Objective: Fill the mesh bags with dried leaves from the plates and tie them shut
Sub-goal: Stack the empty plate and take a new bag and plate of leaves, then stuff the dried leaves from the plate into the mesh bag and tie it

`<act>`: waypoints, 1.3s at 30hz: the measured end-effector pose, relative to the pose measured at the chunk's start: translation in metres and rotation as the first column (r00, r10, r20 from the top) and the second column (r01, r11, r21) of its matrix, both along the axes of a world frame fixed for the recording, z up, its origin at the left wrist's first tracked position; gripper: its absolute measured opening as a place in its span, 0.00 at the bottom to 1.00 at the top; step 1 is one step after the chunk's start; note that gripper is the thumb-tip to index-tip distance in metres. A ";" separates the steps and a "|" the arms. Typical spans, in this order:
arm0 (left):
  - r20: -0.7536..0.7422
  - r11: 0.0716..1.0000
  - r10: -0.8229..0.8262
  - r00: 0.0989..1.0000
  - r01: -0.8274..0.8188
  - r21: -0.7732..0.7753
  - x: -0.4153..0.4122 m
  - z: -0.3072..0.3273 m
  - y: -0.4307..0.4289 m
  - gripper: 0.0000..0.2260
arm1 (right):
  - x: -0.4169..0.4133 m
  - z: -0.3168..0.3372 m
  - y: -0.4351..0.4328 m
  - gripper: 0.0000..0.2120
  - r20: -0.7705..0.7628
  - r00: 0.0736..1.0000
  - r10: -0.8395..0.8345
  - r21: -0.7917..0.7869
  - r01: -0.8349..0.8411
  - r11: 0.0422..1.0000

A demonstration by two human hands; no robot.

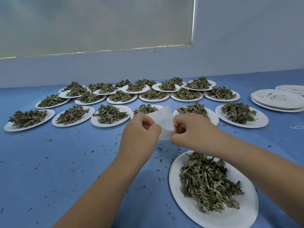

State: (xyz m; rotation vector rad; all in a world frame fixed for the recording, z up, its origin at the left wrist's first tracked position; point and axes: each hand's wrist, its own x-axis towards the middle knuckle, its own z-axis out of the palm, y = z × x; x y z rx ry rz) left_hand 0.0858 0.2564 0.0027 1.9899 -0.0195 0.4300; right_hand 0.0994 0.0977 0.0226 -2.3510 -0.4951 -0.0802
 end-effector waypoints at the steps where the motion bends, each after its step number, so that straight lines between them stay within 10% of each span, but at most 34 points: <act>1: 0.025 0.996 0.010 1.000 -0.012 0.085 -0.001 -0.001 -0.001 0.05 | -0.002 -0.002 0.001 0.11 0.023 1.000 0.004 -0.030 -0.003 1.000; 15: 0.117 0.814 -0.129 0.985 0.038 0.580 -0.013 -0.003 -0.014 0.05 | 0.007 0.000 -0.001 0.09 -0.022 0.994 -0.105 -0.013 0.104 0.994; 22: 0.165 0.836 -0.024 0.986 -0.071 0.544 -0.010 0.001 -0.005 0.08 | 0.014 -0.010 -0.007 0.20 -0.112 0.986 -0.122 -0.027 0.120 0.992; 39: 0.184 0.964 -0.265 0.947 0.257 0.066 -0.015 -0.001 -0.015 0.06 | 0.007 -0.011 -0.050 0.15 -0.122 0.981 0.153 0.085 -0.143 0.986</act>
